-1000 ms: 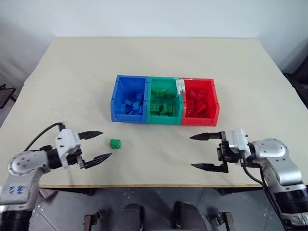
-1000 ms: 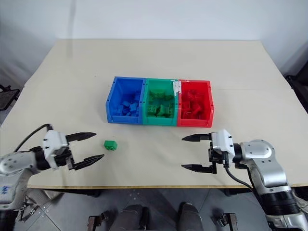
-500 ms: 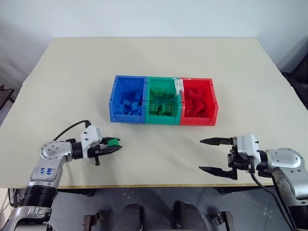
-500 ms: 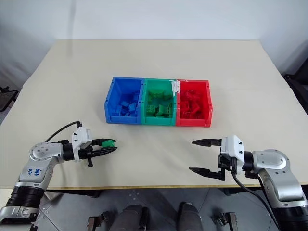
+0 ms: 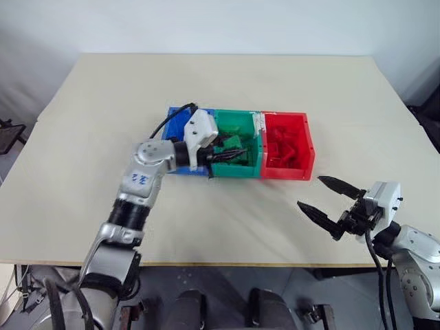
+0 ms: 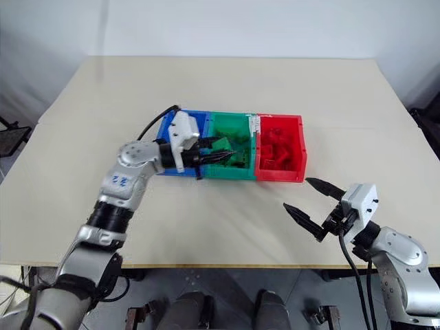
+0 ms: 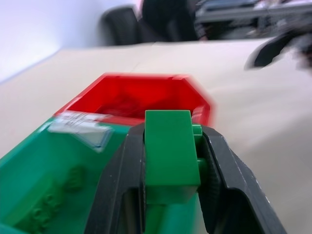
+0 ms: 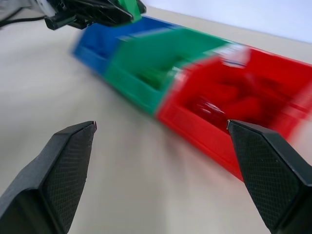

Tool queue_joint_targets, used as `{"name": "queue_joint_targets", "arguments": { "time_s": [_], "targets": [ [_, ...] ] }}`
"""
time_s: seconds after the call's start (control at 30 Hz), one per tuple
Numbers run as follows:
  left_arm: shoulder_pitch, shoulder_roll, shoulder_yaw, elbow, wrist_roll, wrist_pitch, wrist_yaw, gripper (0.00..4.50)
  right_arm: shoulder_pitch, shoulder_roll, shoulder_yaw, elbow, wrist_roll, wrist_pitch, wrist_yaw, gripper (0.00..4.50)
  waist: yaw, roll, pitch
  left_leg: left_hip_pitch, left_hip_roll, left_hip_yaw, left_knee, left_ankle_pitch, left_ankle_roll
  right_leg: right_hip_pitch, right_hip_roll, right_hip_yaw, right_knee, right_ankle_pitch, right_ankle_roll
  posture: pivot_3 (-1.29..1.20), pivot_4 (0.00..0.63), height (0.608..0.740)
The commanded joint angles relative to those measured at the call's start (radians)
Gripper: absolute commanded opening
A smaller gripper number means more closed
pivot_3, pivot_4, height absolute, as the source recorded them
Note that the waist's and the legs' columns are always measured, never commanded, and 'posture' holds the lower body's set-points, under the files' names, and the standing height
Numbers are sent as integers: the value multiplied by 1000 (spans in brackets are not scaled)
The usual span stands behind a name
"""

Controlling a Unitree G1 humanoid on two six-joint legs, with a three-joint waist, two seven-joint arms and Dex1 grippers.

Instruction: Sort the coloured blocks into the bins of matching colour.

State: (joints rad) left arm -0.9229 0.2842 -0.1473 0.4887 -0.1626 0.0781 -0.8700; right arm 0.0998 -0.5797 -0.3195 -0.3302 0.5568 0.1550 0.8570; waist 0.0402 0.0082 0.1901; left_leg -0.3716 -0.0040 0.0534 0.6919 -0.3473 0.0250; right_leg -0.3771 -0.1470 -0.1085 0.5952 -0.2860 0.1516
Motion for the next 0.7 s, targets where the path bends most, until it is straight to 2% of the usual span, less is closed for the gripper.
{"name": "queue_joint_targets", "arguments": {
  "time_s": [0.03, 0.17, 0.27, 0.33, 0.5, 0.6, 0.7],
  "targets": [
    [-78, -27, 24, 142, 34, -78, 52, 1680, 25, 13, -20, -76, -4, -18, -44, 4500, -5, 0, 0, 0, 0, 0, -1, 0, 0, 0, 0, 0, 0, 0, 0, 0, 150, 740],
    [-81, -36, 38, 173, 25, -128, 25, 2887, 48, 21, -23, -110, -6, -19, -75, 4500, -12, 0, 0, 0, 0, 0, -1, 0, 1, 0, 0, 0, -1, 0, 0, 0, 150, 740],
    [-37, 2, 44, 107, 10, -132, -30, 3833, 53, 17, -15, -119, -2, -23, -68, 4500, -16, 0, 0, -1, 0, 0, -1, 0, 1, 0, 0, 0, -1, 0, 0, 0, 150, 740],
    [37, 68, 73, 16, -22, -166, -96, 4467, 53, -8, 2, -112, -4, -34, -18, 4500, -20, 0, 0, 0, 0, 0, -1, 0, 1, -1, 0, 0, -1, 0, 0, 0, 150, 740],
    [259, 285, 169, -131, -93, -193, -240, 4467, 22, -80, 43, -38, -2, -45, 128, 4500, -36, 0, 0, 1, 2, -2, -3, 0, 0, -1, 0, 1, -1, 0, 0, 0, 150, 740],
    [423, 415, 277, -162, -136, -208, -280, 4467, -30, -130, 61, 70, -7, -58, 228, 4500, -38, 0, 0, 1, 2, -6, -2, 0, 0, -1, -1, 2, -1, 0, 0, 0, 150, 740],
    [589, 498, 366, -225, -177, -209, -306, 4467, -85, -159, 95, 179, -46, -120, 317, 4500, -36, 0, 0, 1, 4, -8, -2, -1, 1, 0, -2, 1, -1, 0, 0, 0, 150, 740]
  ]
}}
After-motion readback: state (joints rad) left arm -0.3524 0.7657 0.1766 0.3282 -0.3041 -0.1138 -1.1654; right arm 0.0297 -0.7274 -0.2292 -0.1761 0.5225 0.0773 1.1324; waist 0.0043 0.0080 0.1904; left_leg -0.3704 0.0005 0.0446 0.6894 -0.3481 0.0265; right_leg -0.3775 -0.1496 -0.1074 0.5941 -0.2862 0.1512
